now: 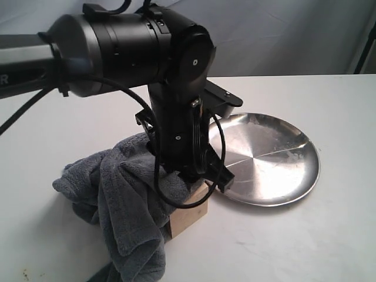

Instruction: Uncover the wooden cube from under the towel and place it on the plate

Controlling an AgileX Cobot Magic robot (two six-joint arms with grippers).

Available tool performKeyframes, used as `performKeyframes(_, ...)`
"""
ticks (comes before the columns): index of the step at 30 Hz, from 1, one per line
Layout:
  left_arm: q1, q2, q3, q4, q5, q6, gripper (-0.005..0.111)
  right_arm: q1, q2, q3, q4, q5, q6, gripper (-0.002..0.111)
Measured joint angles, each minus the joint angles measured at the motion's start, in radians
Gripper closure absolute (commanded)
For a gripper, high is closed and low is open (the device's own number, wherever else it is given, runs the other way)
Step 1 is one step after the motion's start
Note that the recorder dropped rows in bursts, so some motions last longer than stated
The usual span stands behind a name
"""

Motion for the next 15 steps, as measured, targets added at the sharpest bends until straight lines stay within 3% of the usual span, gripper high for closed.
performKeyframes(4,0.000,0.017,0.000,0.000,0.000,0.000,0.038,0.000,0.000,0.000,0.000,0.000,0.000,0.108)
performKeyframes(12,0.000,0.049,0.000,0.023,0.000,0.000,0.039,0.000,0.000,0.000,0.000,0.000,0.000,0.108)
performKeyframes(15,0.000,0.060,0.000,0.064,0.000,0.000,0.045,0.000,0.000,0.000,0.000,0.000,0.000,0.108)
